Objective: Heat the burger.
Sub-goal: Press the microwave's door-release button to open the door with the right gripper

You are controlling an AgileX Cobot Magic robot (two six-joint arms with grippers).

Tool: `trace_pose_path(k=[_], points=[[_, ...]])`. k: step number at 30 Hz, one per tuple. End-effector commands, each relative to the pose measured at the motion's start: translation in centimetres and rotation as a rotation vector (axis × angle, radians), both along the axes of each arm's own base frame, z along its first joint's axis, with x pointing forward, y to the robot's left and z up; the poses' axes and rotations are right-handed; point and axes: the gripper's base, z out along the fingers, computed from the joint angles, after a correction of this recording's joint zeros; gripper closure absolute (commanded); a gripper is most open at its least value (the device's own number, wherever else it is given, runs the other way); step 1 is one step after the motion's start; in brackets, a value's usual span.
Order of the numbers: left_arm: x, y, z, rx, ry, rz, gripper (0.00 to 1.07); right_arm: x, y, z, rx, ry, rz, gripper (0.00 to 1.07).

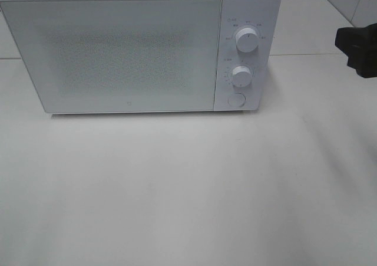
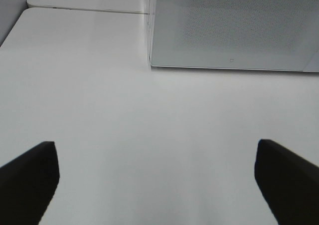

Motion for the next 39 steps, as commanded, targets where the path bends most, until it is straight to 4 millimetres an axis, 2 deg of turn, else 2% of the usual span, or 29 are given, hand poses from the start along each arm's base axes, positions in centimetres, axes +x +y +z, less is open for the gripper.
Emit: trace_pose_path(k=[1, 7, 14, 21, 26, 29, 31, 39], points=[[-0.2, 0.0, -0.1, -0.001, -0.011, 0.001, 0.07, 0.8, 0.2, -0.6, 0.014, -0.071, 0.011, 0.35], [-0.2, 0.0, -0.1, -0.001, -0.011, 0.001, 0.07, 1.9, 0.5, -2.0, -0.025, -0.135, 0.032, 0.35], [-0.2, 0.0, -0.1, -0.001, -0.011, 0.001, 0.07, 3.0, -0.1, -4.6, -0.037, -0.231, -0.062, 0.35], [-0.2, 0.0, -0.1, -0.001, -0.011, 0.001, 0.07, 3.6, 0.0, -6.3, -0.038, -0.22, -0.082, 0.35], [-0.2, 0.0, -0.1, -0.001, -0.011, 0.001, 0.07, 3.8, 1.9, -8.4, -0.068, -0.185, -0.119, 0.35], [-0.2, 0.0, -0.1, -0.001, -0.011, 0.001, 0.07, 3.7, 2.3, -8.6, -0.074, -0.184, -0.128, 0.35], [-0.2, 0.0, -0.1, -0.001, -0.011, 0.001, 0.07, 3.4, 3.7, -9.6, -0.063, -0.173, -0.145, 0.35], [-0.2, 0.0, -0.1, -0.001, -0.011, 0.001, 0.07, 2.9, 6.0, -10.8, -0.06, -0.147, -0.133, 0.35]])
